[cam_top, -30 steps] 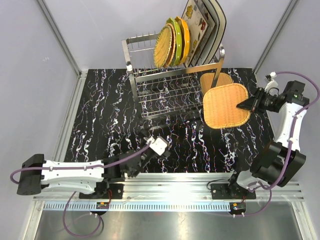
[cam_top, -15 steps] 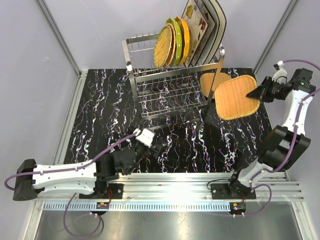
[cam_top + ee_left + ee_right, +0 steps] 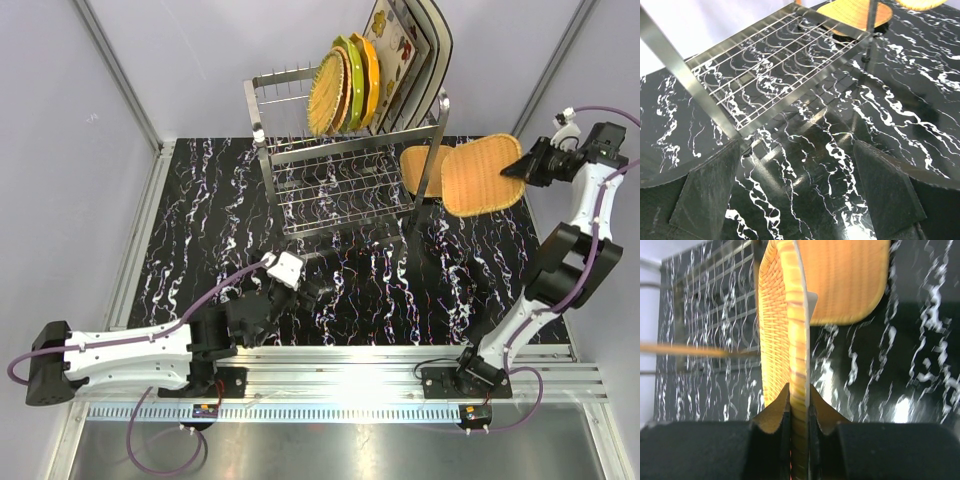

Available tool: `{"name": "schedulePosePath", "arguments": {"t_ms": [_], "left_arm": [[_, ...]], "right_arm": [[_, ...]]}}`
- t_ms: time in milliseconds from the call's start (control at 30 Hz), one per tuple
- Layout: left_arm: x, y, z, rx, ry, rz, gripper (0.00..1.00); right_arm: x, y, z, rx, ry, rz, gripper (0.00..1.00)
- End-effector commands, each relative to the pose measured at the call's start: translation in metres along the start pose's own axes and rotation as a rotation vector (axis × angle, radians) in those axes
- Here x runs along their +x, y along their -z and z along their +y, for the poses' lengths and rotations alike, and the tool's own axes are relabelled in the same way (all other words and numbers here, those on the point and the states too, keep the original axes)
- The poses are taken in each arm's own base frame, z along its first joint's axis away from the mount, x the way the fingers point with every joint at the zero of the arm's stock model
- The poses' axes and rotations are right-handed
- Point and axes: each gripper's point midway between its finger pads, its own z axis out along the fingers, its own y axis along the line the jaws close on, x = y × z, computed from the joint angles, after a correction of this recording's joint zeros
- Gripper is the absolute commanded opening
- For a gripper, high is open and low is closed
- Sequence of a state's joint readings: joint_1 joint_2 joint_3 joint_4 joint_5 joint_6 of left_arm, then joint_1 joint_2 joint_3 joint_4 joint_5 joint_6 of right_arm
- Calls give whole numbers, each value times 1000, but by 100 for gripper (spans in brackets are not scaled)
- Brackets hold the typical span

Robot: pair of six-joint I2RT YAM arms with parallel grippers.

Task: Unload the plates from the dish rack
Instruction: Place the plate on the table

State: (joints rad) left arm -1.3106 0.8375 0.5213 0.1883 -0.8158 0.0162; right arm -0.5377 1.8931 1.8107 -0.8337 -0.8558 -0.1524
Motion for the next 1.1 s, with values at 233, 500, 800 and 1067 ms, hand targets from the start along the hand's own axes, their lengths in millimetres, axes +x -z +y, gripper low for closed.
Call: {"name": "schedulePosePath", "arguments": {"t_ms": [233,500,800,1067], "left_arm": [[-29,-11,9,-43,175,-47,99],[-27,-22,3,-16,170,-15,99],[-25,-31,3,-18,194,-3,99],[-25,-36,5,-17,205,5,99]], "right_arm": [[-65,-56,-10,-76,51,-88,0],[-82,-106,-10,-94,133,-102,0],[-88,-140,-5,-170,123,-123,0],[-84,-167,4,-217,109,-122,0]]}}
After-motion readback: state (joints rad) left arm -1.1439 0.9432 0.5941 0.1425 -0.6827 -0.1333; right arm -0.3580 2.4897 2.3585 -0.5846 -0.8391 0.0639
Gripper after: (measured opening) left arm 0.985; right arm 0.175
